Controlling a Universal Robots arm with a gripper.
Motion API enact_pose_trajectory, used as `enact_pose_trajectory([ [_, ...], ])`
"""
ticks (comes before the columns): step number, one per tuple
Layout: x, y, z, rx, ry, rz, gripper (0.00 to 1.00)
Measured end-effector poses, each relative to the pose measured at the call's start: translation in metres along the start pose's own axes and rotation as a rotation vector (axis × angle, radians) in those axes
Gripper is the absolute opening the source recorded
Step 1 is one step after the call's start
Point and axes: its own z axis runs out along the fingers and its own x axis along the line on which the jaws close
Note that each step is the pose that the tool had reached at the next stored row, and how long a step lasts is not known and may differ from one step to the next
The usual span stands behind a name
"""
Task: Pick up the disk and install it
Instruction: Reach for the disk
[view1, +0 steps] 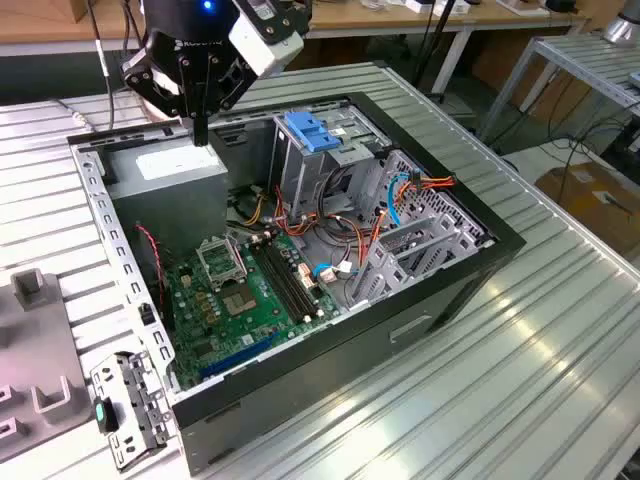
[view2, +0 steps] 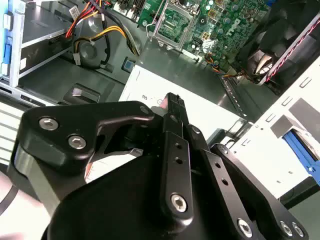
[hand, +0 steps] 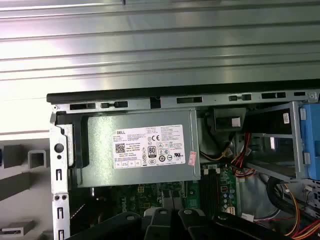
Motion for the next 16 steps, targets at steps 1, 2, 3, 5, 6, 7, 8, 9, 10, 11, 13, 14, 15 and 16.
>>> enact_pose_trajectory([
  [1,0.0,0.0,0.0,0.0,0.0,0.0,0.11],
  [2,0.0,0.0,0.0,0.0,0.0,0.0,0.11],
  [3,0.0,0.0,0.0,0.0001,0.0,0.0,0.11],
  [5,0.0004,0.0,0.0,0.0,0.0,0.0,0.11],
  [6,0.0009,0.0,0.0,0.0,0.0001,0.0,0.11],
  [7,0.0014,-0.0001,0.0,0.0001,0.0,0.0,0.11],
  [8,0.002,-0.0001,0.0,0.0,0.0,0.0,0.11],
  [9,0.0027,-0.0002,0.0001,-0.0001,0.0,0.0,0.11],
  [10,0.0035,-0.0003,0.0001,0.0,0.0001,0.0,0.11],
  [11,0.0043,-0.0003,0.0,0.0001,0.0003,0.0,0.11],
  [13,0.0054,-0.0004,0.0,0.0001,0.0006,0.0,0.11],
  [14,0.0058,-0.0004,0.0001,0.0001,0.0006,0.0,0.11],
  [15,0.0065,-0.0005,0.0001,0.0001,0.0007,0.0,0.11],
  [16,0.0074,-0.0006,0.0001,0.0002,0.001,0.0,0.11],
])
